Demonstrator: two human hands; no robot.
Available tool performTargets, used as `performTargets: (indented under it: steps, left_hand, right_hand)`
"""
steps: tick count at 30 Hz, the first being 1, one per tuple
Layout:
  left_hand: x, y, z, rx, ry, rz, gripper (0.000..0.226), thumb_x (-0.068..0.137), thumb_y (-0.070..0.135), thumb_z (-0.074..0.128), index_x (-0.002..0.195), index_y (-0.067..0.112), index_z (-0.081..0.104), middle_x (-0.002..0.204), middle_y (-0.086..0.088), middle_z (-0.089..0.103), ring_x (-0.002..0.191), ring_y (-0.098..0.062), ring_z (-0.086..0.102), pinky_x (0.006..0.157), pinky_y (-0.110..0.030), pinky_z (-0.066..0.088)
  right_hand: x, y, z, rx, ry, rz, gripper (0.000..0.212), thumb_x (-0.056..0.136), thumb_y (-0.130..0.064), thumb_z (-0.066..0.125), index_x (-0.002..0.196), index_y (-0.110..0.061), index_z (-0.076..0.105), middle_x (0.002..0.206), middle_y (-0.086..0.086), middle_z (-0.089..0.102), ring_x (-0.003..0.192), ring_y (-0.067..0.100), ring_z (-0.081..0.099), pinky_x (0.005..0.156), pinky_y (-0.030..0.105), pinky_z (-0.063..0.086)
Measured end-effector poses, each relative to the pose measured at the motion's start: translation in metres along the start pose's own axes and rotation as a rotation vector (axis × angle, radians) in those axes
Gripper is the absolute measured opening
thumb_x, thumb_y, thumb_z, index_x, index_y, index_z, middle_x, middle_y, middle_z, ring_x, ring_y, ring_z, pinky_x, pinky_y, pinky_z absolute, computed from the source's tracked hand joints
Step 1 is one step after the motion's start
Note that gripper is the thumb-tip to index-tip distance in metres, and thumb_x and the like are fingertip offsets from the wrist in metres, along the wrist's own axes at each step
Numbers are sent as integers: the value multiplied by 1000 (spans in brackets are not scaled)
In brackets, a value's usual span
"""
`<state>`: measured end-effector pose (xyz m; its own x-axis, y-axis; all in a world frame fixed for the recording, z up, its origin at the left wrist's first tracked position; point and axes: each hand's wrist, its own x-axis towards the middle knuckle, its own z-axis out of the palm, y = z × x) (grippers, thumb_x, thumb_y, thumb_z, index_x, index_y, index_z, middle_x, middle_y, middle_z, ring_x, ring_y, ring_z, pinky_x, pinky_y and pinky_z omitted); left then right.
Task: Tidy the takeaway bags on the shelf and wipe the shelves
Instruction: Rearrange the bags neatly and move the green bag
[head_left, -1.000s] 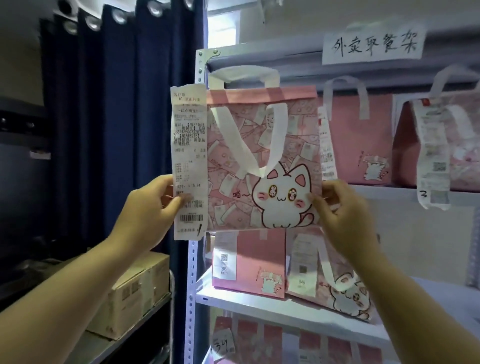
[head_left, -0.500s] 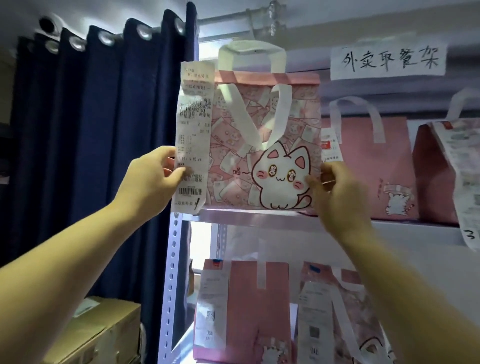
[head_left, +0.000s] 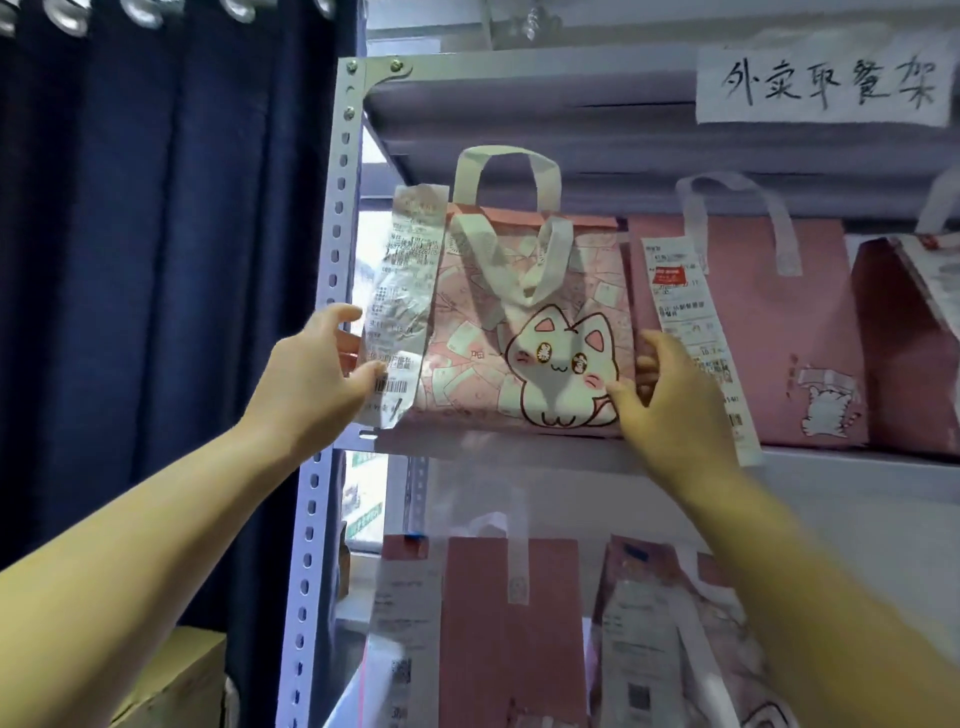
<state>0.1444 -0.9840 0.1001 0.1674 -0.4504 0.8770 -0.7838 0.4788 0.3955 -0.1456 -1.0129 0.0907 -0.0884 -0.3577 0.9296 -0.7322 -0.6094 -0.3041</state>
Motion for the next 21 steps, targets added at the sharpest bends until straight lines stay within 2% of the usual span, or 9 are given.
performTargets:
  steps: [2,4,7,10,15,19,21]
  left_hand:
    - [2,-6,5,3,-31,18,43,81,21,69,121,19,52,103,6,63,85,-8,61,74,-23,47]
    - [3,-13,10,13,-67,32,40,80,18,70,117,17,56,109,3,63,90,-10,60,80,-22,44]
    - [6,-21,16,67,-128,55,36,75,20,70,110,16,60,110,1,64,95,-15,60,81,-28,47]
    - [10,-24,21,133,-167,85,37,75,24,70,110,18,59,108,0,66,95,-19,59,77,-30,47]
    - [11,-28,30,180,-129,119,34,78,24,68,111,16,61,108,-5,66,91,-22,56,74,-30,43]
    - [8,-29,27,164,-70,115,48,78,21,68,123,10,56,125,-10,58,113,-26,51,94,-30,36]
    - [5,-28,22,134,-44,128,48,79,22,69,124,10,56,126,-9,54,114,-24,50,95,-26,34]
  right_hand:
    - [0,0,3,-32,-23,-23,42,85,-21,65,124,-13,52,107,2,63,97,21,58,86,38,49]
    - [0,1,8,-86,-47,-37,42,83,-20,66,123,-13,54,109,4,61,99,21,56,84,33,45]
    - [-1,-1,15,-120,-52,-38,47,81,-18,68,125,-14,53,109,4,58,94,13,47,82,25,34]
    - [0,-2,21,-143,-66,-23,46,81,-18,68,124,-16,53,110,6,58,96,17,51,82,27,38]
    - [0,-2,26,-203,-81,23,45,81,-21,69,123,-12,54,113,10,56,102,25,54,87,32,42]
    - [-4,-4,23,-237,-60,22,45,81,-26,69,122,-12,55,113,8,57,102,23,54,85,30,42]
    - [-6,-7,19,-274,-34,2,41,81,-30,68,117,-14,56,110,6,58,99,22,55,81,31,43]
